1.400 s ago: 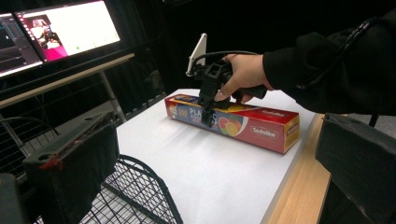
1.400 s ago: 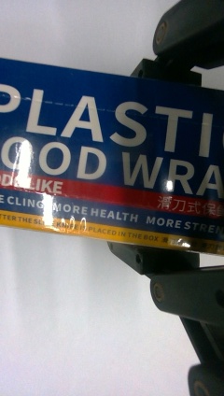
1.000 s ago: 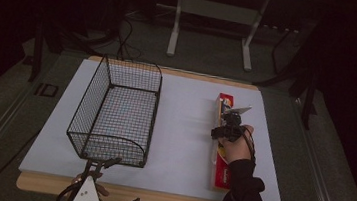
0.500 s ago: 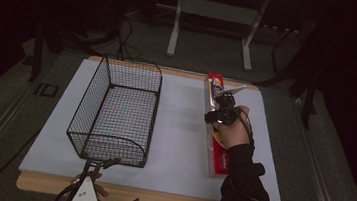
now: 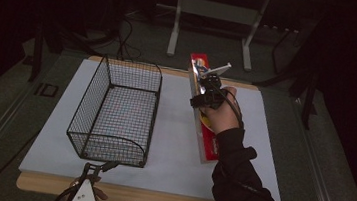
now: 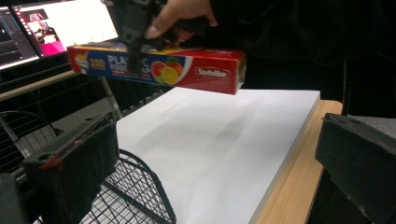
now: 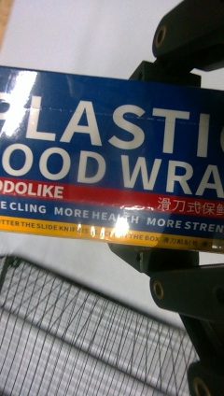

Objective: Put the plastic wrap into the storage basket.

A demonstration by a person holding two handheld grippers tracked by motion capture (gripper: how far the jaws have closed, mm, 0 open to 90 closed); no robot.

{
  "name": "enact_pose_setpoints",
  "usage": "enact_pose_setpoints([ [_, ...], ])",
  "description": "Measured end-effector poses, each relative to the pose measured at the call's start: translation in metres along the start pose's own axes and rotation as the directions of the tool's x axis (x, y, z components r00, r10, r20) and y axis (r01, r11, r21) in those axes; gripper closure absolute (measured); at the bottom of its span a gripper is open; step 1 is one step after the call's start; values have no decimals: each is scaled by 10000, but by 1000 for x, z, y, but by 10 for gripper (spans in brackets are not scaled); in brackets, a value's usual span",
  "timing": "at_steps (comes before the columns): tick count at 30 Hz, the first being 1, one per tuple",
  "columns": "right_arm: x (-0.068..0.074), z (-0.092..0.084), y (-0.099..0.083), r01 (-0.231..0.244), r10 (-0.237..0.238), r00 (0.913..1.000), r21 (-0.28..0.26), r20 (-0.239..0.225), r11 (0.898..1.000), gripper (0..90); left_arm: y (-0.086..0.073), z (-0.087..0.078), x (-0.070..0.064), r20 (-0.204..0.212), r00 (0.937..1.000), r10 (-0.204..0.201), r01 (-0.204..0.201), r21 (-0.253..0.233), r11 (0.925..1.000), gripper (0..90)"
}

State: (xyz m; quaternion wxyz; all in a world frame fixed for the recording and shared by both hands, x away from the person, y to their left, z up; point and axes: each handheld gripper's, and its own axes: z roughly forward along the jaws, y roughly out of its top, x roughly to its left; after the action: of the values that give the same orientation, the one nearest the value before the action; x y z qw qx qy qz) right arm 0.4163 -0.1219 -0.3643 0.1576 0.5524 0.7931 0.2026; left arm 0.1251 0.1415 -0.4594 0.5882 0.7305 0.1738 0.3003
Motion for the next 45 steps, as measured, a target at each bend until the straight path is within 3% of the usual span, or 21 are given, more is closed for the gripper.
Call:
enact_pose_setpoints([
  [9, 27, -10, 18, 652, -655, 9978, -298, -109, 9974, 393, -2, -3, 0, 39, 10000, -28, 28, 16, 10000, 1],
  [17, 68, -21, 39, 1457, -1509, 9862, -764, -678, 9864, 393, -4, -6, 0, 84, 9999, -85, 85, 38, 10000, 0],
  [21, 76, -21, 42, 1633, -1689, 9833, -808, -682, 9833, 393, -4, -7, 0, 121, 9998, -142, 141, 38, 9999, 0],
  [23, 90, -22, 48, 1886, -1964, 9771, -938, -820, 9776, 393, -5, -8, 0, 123, 9998, -149, 149, 38, 9999, 0],
  [29, 110, -22, 56, 2129, -2248, 9682, -1099, -1096, 9709, 393, -5, -9, 1, 226, 9995, -208, 208, 19, 9998, 0],
  [32, 126, -20, 61, 2272, -2473, 9560, -1346, -1578, 9645, 393, -5, -10, 1, 247, 9995, -194, 194, 9, 9998, 1],
  [38, 148, -18, 66, 2510, -2752, 9433, -1435, -1857, 9573, 393, -5, -10, 2, 292, 9993, -231, 233, -41, 9997, 1],
  [39, 157, -18, 68, 2649, -2936, 9356, -1600, -1961, 9509, 394, -5, -11, 1, 288, 9994, -200, 202, -52, 9998, 0],
  [40, 157, -18, 68, 2649, -2936, 9356, -1600, -1961, 9509, 394, -5, -11, 1, 288, 9994, -200, 202, -52, 9998, 0],
  [42, 166, -17, 71, 2818, -3178, 9265, -1883, -2013, 9408, 393, -6, -11, 1, 361, 9992, -176, 178, -27, 9998, 1],
  [45, 174, -15, 73, 2850, -3283, 9199, -2096, -2144, 9353, 393, -6, -11, 1, 378, 9991, -188, 188, 1, 9998, 1],
])
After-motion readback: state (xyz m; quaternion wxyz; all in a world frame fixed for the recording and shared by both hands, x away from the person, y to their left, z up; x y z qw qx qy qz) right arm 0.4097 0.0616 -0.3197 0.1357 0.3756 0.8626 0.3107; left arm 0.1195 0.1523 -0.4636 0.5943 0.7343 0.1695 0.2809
